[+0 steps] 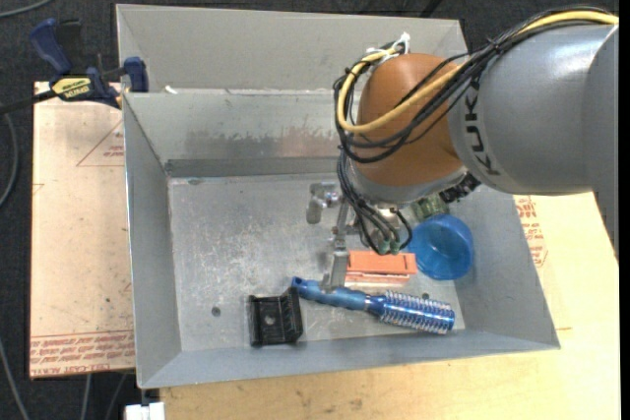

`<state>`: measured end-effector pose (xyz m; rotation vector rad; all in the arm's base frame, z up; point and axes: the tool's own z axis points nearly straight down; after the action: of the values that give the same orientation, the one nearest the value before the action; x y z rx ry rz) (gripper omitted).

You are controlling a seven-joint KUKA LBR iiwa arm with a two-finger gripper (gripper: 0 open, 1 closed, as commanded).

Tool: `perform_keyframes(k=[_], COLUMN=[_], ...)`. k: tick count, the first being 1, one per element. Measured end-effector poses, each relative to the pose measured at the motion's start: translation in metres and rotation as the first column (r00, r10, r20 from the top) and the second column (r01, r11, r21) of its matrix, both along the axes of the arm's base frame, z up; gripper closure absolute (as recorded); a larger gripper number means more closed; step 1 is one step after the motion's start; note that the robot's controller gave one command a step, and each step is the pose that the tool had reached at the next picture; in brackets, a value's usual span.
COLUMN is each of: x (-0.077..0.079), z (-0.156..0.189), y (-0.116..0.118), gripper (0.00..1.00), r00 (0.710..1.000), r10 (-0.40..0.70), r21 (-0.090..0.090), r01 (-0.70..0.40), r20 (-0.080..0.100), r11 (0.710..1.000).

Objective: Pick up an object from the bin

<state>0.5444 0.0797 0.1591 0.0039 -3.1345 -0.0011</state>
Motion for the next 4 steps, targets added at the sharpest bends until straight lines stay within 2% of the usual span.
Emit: perform_keyframes(k=[1, 2, 3, 4], x=[0.002, -0.013, -0.024, -0.038], z=[0.004, -0.022, -0.058, -0.084], y=[0.000, -0.005, -0.028, -0.030], gripper=[0.00, 0.00, 0.00, 0.00], r00=[1.000, 0.998, 1.000, 0.985], r10=[-0.002, 0.061, 0.018, -0.174], r21=[0.001, 0.001, 0.002, 0.003], r01=[0.002, -0.061, -0.018, 0.174], r20=[0.008, 0.013, 0.007, 0.011], r11=[1.000, 0.998, 1.000, 0.985])
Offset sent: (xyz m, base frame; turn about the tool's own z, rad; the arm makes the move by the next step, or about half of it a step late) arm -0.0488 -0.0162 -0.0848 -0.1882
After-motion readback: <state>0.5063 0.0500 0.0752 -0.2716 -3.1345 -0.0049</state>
